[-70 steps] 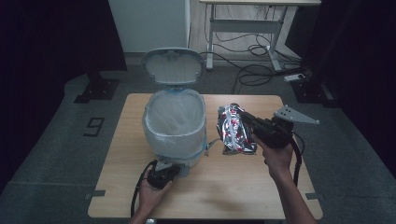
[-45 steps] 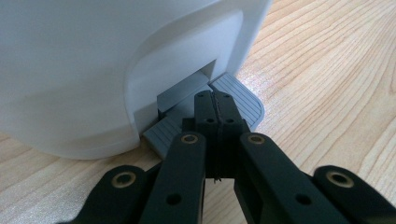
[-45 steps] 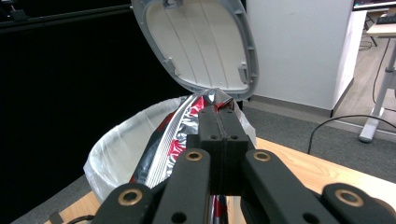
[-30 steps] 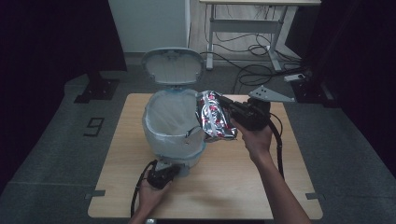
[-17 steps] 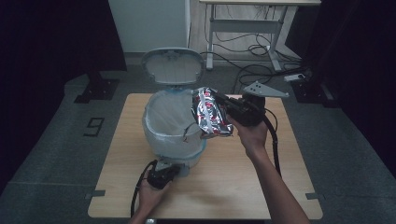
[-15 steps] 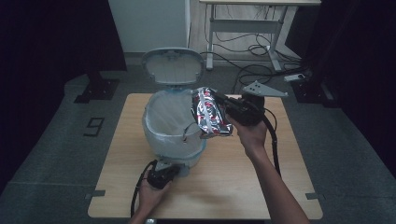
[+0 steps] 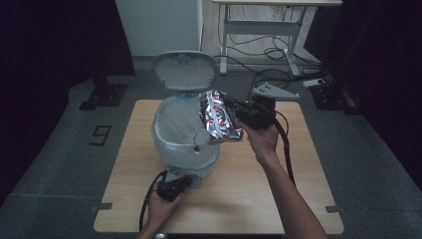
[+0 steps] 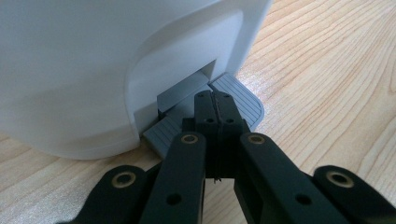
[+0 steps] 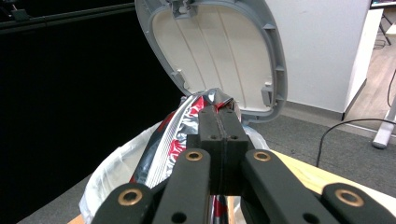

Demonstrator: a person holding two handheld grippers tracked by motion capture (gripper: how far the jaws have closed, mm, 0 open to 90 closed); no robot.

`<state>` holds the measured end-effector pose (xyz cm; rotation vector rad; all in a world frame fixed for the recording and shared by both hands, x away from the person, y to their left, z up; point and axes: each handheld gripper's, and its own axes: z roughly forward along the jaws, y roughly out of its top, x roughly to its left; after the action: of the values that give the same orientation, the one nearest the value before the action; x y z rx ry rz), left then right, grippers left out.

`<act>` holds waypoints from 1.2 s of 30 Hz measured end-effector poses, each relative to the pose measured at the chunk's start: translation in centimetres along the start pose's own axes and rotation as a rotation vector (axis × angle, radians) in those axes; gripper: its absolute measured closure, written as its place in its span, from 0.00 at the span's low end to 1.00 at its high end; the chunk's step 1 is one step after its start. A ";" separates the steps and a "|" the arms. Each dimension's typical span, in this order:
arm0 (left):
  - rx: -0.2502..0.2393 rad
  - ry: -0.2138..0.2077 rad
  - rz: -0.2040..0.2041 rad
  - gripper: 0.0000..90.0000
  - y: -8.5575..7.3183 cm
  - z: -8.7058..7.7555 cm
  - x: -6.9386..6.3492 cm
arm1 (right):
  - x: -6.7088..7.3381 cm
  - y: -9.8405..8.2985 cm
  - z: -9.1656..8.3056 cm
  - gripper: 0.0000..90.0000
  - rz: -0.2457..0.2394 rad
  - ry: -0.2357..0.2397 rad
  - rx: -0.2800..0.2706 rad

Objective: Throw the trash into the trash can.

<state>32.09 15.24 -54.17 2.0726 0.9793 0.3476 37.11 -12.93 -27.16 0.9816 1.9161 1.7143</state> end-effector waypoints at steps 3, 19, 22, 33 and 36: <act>0.000 -0.001 0.000 1.00 0.0 0.0 0.0 | 0.1 0.2 0.3 1.00 0.002 0.002 0.001; -0.002 -0.005 -0.006 1.00 0.0 0.0 0.1 | 0.8 2.0 0.9 1.00 -0.007 0.010 -0.023; -0.005 -0.005 -0.005 1.00 0.0 0.0 0.1 | 0.9 2.3 0.9 1.00 -0.008 0.013 -0.030; -0.006 -0.005 -0.006 1.00 -0.1 0.0 0.1 | 0.9 2.5 1.6 1.00 0.003 0.012 -0.032; -0.006 -0.006 -0.006 1.00 -0.1 0.0 0.1 | 0.8 2.5 2.0 1.00 0.009 0.012 -0.031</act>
<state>32.13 15.32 -54.23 2.0636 0.9795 0.3414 38.53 -10.93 -24.97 0.9715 1.8898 1.7537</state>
